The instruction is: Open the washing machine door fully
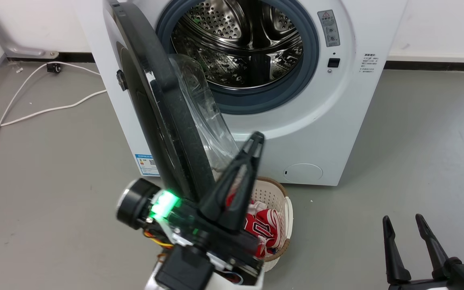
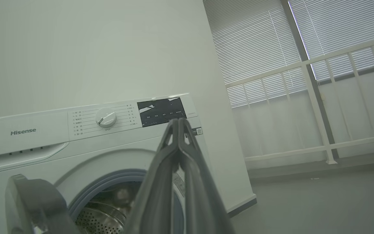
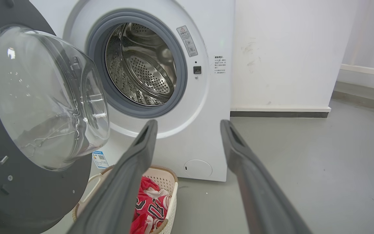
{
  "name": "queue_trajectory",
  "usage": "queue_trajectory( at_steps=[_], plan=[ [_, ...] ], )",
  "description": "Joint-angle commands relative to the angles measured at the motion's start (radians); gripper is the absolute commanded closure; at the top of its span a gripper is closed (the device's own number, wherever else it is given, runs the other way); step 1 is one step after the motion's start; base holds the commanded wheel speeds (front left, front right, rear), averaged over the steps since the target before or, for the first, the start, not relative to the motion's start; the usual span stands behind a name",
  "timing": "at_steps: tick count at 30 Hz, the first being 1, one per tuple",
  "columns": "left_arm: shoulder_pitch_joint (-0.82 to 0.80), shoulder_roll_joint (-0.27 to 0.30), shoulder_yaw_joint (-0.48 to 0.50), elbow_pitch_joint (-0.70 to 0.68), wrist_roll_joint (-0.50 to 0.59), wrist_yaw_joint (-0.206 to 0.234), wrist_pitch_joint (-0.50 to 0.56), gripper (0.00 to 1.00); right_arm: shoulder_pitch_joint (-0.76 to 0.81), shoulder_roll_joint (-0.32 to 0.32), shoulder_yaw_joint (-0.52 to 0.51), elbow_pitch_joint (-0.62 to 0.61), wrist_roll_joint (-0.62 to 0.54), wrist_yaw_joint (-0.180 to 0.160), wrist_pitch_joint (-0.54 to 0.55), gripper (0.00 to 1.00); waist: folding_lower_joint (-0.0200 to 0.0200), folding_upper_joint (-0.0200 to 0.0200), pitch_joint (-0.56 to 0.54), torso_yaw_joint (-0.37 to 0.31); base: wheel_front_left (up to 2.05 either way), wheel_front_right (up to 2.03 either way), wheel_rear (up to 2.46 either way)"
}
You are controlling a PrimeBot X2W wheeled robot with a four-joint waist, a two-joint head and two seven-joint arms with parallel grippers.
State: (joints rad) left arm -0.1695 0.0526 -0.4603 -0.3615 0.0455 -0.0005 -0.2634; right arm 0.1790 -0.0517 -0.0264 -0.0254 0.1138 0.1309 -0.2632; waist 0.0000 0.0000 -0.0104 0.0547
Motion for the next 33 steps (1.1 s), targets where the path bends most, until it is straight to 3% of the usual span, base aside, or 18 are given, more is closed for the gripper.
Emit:
queue_trajectory(
  at_steps=[1, 12, 21, 33],
  plan=[
    [-0.007, 0.0, -0.019, 0.011, 0.003, -0.006, -0.002, 1.0, -0.012, 0.003, -0.001, -0.002, 0.004, 0.0, -0.002, 0.0, 0.0, 0.0, 0.002, 0.002, 0.0, 0.0, 0.0],
    [0.019, 0.003, -0.174, 0.072, -0.002, -0.035, -0.002, 1.0, -0.012, 0.003, 0.007, 0.016, 0.006, 0.0, -0.002, 0.0, 0.0, 0.0, 0.01, 0.016, 0.0, 0.0, 0.0],
    [0.064, 0.04, -0.252, 0.146, -0.002, -0.043, -0.002, 1.0, -0.015, 0.003, 0.012, 0.031, 0.003, 0.0, -0.002, 0.0, 0.0, 0.0, 0.014, 0.021, 0.0, 0.0, 0.0],
    [0.123, 0.064, -0.278, 0.244, -0.039, -0.021, -0.002, 1.0, -0.017, 0.003, 0.013, 0.048, -0.001, 0.0, -0.002, 0.0, 0.0, 0.0, 0.017, 0.032, 0.0, 0.0, 0.0]
  ],
)
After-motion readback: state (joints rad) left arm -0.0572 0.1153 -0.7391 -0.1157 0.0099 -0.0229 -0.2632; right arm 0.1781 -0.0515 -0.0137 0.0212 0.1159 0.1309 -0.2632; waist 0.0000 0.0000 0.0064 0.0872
